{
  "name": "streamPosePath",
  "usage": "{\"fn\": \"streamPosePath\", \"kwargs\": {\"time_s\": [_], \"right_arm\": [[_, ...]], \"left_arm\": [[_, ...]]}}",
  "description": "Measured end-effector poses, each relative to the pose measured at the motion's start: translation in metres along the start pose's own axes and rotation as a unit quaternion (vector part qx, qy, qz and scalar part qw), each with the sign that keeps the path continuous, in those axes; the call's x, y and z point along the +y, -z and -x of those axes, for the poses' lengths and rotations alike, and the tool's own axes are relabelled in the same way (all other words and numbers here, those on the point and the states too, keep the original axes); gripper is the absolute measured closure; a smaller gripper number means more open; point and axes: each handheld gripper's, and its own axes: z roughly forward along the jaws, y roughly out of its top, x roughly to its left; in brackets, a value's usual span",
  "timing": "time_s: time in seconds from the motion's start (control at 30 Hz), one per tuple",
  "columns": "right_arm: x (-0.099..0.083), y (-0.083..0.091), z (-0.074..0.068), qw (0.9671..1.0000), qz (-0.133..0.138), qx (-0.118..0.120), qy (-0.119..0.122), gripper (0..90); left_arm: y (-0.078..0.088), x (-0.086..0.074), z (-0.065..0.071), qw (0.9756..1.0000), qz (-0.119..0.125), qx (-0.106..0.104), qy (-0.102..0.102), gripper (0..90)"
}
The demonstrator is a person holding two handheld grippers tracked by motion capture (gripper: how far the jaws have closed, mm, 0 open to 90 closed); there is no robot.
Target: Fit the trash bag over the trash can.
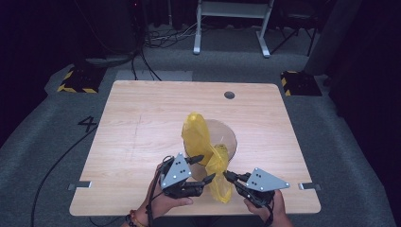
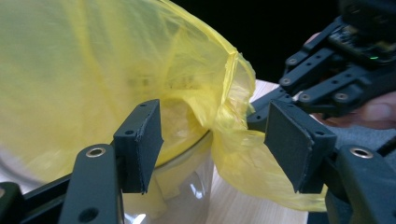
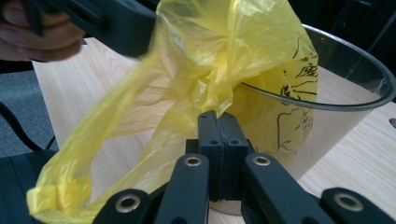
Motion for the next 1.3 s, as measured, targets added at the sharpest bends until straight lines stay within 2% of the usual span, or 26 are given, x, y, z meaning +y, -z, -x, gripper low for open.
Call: {"fn": "streamPosePath", "kwargs": {"time_s": [0.07, 0.1, 0.2, 0.3, 0.43, 0.5, 0.67, 0.73, 0.9, 0.93, 0.97, 1.03, 1.13, 1.2, 1.3], "right_arm": [[0.000, 0.001, 0.000, 1.0000, 0.003, 0.000, 0.005, 90.0], [0.000, 0.001, 0.000, 1.0000, 0.002, -0.001, 0.007, 90.0], [0.000, 0.001, 0.000, 1.0000, 0.002, 0.000, 0.006, 90.0], [-0.002, 0.002, 0.002, 1.0000, -0.002, -0.005, 0.000, 90.0], [-0.003, 0.003, 0.006, 0.9998, -0.007, -0.015, -0.013, 90.0], [-0.004, 0.003, 0.008, 0.9995, -0.009, -0.020, -0.021, 90.0], [-0.005, 0.004, 0.012, 0.9987, -0.008, -0.033, -0.038, 90.0], [-0.006, 0.004, 0.013, 0.9982, -0.010, -0.040, -0.044, 90.0], [-0.009, 0.004, 0.016, 0.9978, -0.012, -0.042, -0.051, 90.0], [-0.009, 0.004, 0.016, 0.9977, -0.012, -0.043, -0.051, 87.8], [-0.009, 0.004, 0.016, 0.9976, -0.010, -0.045, -0.051, 80.6], [-0.008, 0.005, 0.015, 0.9982, -0.009, -0.046, -0.038, 76.8], [-0.002, 0.008, 0.011, 0.9981, 0.003, -0.052, -0.035, 63.3], [0.004, 0.009, 0.007, 0.9984, 0.003, -0.053, -0.021, 55.2], [0.010, 0.011, 0.000, 0.9985, 0.011, -0.054, -0.003, 49.8]], "left_arm": [[-0.006, 0.001, 0.000, 0.9999, -0.008, 0.008, -0.013, 47.6], [-0.008, 0.001, 0.000, 0.9997, -0.014, 0.003, -0.018, 58.0], [-0.006, 0.000, -0.002, 0.9995, -0.013, -0.003, -0.029, 76.4], [0.000, -0.002, -0.003, 0.9995, -0.007, 0.002, -0.032, 84.6], [0.014, -0.010, -0.011, 0.9999, 0.001, -0.001, -0.015, 87.5], [0.019, -0.016, -0.013, 0.9998, -0.004, 0.009, -0.016, 89.2], [0.028, -0.026, -0.024, 0.9998, -0.001, 0.018, 0.001, 89.3], [0.030, -0.030, -0.028, 0.9998, -0.001, 0.021, 0.004, 89.3], [0.028, -0.040, -0.033, 0.9999, 0.001, 0.009, 0.008, 89.5], [0.027, -0.041, -0.033, 0.9999, 0.000, 0.008, 0.007, 89.4], [0.027, -0.041, -0.033, 0.9999, 0.001, 0.010, 0.006, 89.3], [0.027, -0.041, -0.031, 1.0000, 0.007, 0.006, 0.001, 89.1], [0.026, -0.040, -0.028, 0.9999, 0.007, 0.006, -0.007, 89.0], [0.024, -0.039, -0.026, 0.9999, 0.005, 0.008, -0.011, 88.8], [0.023, -0.039, -0.025, 0.9999, 0.004, 0.006, -0.014, 88.7]]}}
